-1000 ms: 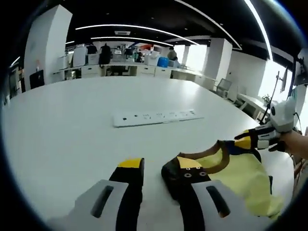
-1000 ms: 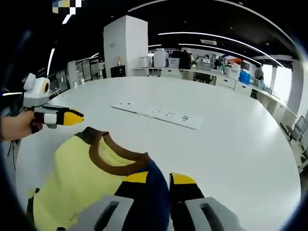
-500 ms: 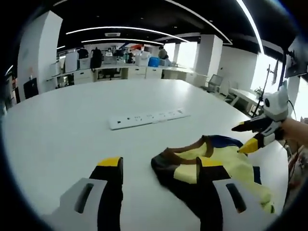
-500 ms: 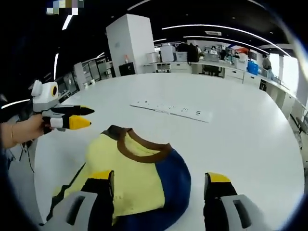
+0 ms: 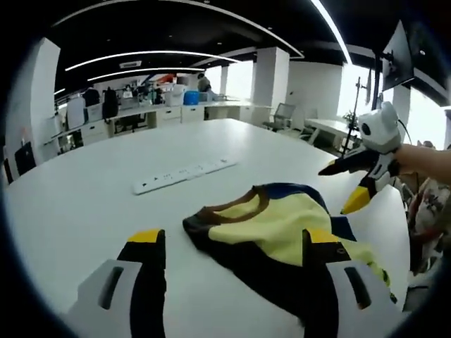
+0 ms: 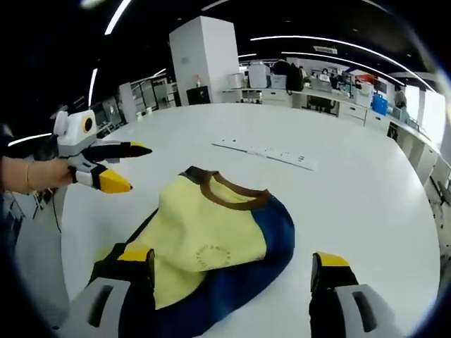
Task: Fold the garment on the visible template until the final outline fits inside the template.
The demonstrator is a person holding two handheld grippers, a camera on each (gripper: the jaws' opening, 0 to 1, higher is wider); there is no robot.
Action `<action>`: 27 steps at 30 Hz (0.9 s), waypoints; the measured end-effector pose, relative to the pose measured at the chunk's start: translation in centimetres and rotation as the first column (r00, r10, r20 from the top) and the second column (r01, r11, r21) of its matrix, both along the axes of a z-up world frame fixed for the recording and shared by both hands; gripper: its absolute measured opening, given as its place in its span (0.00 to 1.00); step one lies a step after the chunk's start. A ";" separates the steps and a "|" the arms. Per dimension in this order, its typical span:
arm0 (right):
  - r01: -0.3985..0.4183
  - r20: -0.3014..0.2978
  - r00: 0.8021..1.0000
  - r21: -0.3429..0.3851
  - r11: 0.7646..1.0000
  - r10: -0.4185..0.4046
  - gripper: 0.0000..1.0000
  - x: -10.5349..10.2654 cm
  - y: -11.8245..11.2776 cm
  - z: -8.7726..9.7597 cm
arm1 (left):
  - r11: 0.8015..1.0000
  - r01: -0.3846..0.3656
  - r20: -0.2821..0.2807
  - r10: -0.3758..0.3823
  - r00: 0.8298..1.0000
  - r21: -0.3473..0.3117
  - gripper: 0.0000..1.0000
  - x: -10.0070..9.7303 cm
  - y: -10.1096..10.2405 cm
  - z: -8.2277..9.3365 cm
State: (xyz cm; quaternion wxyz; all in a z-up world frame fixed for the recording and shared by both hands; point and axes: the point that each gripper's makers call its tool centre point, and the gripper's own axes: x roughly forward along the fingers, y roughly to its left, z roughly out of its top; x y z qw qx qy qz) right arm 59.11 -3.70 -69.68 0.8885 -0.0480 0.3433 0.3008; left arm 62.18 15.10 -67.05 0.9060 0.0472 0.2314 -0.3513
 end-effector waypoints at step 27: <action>0.041 -0.043 0.998 -0.038 0.998 -0.042 0.68 -6.9 -0.3 -3.4 | 0.997 0.068 -0.113 -0.063 0.992 0.043 0.43 -9.0 -0.8 -5.3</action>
